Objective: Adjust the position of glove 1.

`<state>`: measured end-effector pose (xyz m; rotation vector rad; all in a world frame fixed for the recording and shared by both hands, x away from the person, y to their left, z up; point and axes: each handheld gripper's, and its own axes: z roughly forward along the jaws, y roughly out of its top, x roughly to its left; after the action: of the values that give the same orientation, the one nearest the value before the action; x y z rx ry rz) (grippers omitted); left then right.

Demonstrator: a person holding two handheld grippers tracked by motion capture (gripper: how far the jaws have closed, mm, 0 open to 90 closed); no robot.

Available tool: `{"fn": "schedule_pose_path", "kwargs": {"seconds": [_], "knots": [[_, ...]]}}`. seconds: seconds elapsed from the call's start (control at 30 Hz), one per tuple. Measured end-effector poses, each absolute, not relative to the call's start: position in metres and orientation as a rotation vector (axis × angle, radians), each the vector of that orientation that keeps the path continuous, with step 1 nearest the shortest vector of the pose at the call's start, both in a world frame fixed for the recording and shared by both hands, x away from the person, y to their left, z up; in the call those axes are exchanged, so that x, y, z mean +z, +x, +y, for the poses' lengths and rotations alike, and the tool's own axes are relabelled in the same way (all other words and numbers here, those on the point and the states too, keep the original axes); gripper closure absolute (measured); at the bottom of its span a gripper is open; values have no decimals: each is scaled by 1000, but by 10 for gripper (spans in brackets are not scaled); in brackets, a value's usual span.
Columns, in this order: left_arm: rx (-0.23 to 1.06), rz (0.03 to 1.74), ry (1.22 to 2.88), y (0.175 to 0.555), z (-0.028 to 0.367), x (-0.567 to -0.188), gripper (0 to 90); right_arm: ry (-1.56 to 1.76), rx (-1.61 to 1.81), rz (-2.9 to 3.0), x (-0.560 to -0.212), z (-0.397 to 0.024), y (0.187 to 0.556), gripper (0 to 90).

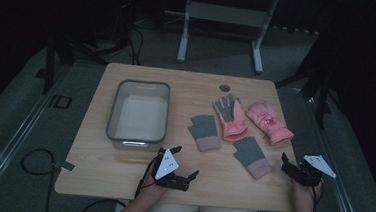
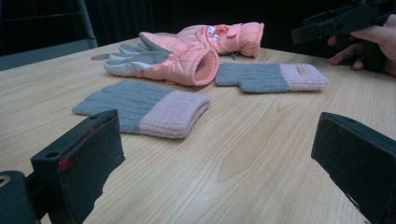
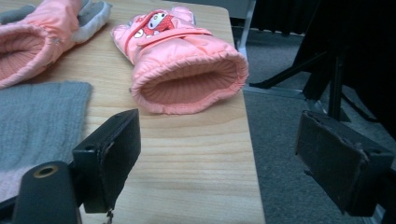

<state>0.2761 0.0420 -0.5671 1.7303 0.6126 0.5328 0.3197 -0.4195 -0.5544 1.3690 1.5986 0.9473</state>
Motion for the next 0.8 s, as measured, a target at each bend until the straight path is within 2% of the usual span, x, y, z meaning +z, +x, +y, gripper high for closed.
{"fn": "schedule_pose_path", "kwargs": {"seconds": [0.8], "knots": [[544,613,1742,276,41,-567,15,1346,916,1679,-555,-418,320,137]]}}
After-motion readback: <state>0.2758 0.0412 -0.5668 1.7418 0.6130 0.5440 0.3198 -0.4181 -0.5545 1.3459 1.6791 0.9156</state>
